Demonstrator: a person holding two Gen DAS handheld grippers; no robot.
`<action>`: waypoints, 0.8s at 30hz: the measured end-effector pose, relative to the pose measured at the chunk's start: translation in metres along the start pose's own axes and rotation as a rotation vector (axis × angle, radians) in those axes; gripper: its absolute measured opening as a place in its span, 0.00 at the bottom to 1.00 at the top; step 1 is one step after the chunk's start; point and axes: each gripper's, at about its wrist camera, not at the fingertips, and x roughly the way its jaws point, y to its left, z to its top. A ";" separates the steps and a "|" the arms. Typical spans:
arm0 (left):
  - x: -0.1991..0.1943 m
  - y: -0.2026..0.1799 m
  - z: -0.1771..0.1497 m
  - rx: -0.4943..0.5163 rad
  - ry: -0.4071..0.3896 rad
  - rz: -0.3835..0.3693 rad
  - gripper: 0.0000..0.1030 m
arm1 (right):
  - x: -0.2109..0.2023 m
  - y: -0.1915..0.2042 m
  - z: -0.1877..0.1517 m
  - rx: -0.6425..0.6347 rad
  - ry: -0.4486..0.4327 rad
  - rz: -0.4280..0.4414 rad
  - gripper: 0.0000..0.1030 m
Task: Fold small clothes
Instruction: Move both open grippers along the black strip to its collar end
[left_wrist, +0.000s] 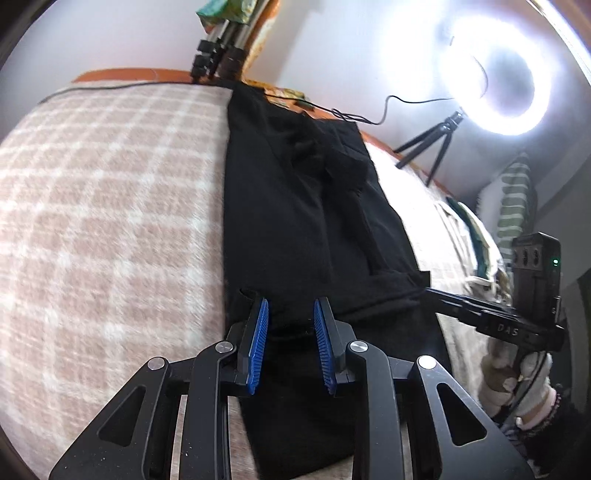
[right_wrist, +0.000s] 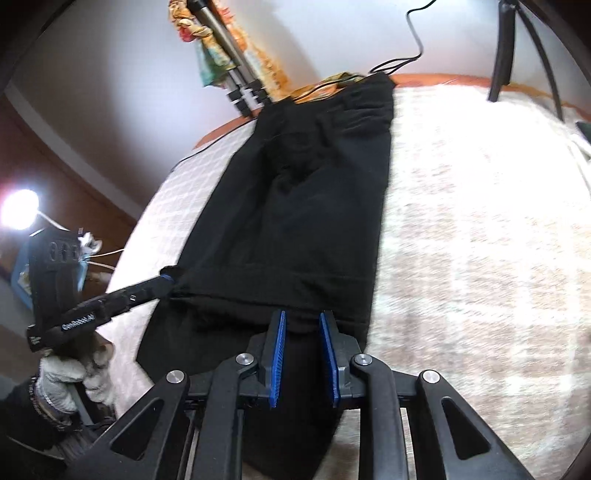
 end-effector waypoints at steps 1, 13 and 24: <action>-0.003 0.002 0.000 0.000 -0.011 0.010 0.23 | -0.001 -0.001 0.000 0.002 -0.004 -0.007 0.19; -0.022 -0.013 -0.017 0.081 -0.013 -0.022 0.23 | -0.017 0.007 -0.001 -0.055 -0.049 -0.072 0.28; -0.007 0.007 0.002 0.009 -0.034 0.054 0.23 | 0.001 0.018 -0.007 -0.107 0.028 -0.071 0.28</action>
